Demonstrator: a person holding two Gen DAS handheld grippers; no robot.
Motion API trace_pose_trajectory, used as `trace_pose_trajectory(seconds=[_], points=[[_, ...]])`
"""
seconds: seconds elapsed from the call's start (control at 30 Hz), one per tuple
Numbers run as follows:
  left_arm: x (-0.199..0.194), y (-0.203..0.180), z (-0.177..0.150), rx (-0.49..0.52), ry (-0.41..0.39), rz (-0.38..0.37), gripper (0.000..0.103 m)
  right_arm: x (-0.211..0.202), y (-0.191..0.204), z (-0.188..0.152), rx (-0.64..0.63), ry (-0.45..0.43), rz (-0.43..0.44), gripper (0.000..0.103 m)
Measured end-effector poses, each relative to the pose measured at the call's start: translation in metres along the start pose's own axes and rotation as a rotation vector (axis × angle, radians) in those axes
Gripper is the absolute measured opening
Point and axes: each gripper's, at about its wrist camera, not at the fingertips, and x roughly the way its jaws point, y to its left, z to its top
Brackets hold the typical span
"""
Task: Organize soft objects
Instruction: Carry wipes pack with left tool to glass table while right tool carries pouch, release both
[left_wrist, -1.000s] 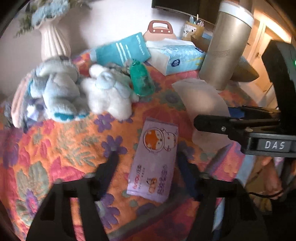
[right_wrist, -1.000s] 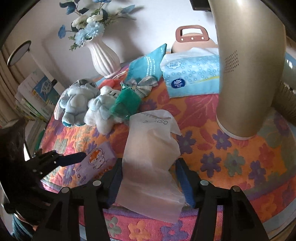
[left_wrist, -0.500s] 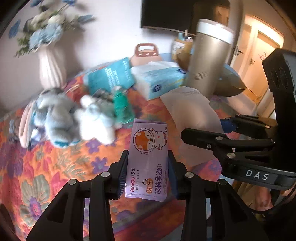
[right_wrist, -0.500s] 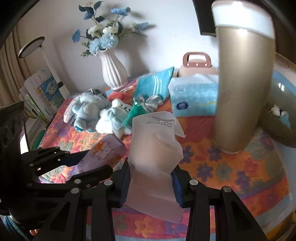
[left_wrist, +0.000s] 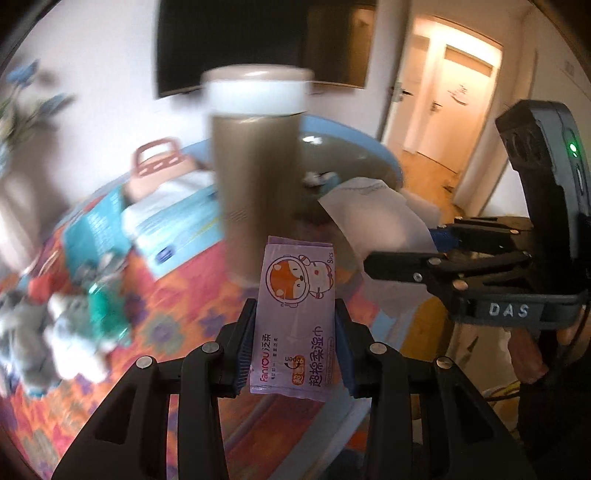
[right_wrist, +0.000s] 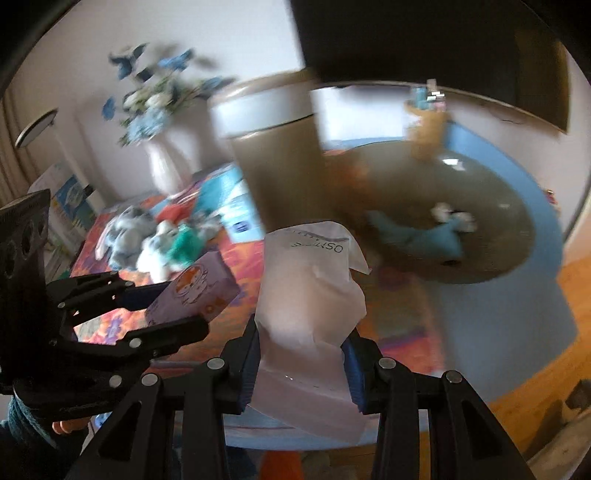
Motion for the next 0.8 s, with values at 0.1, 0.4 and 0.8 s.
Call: trace_pose_trajectory(seconds=[0.1, 0.4, 0.8], points=[[0.008, -0.019, 0.013, 0.043, 0.0, -0.026, 0.036, -0.012, -0.024, 0.002, 0.041, -0.029, -0.033, 0.039], [0.042, -0.073, 0.071, 0.113, -0.033, -0.01, 0.036, -0.04, -0.092, 0.031, 0.152, -0.124, -0.129, 0.039], [0.093, -0.086, 0.135, -0.044, -0.145, 0.261, 0.037, -0.007, -0.167, 0.101, 0.319, -0.166, -0.044, 0.039]])
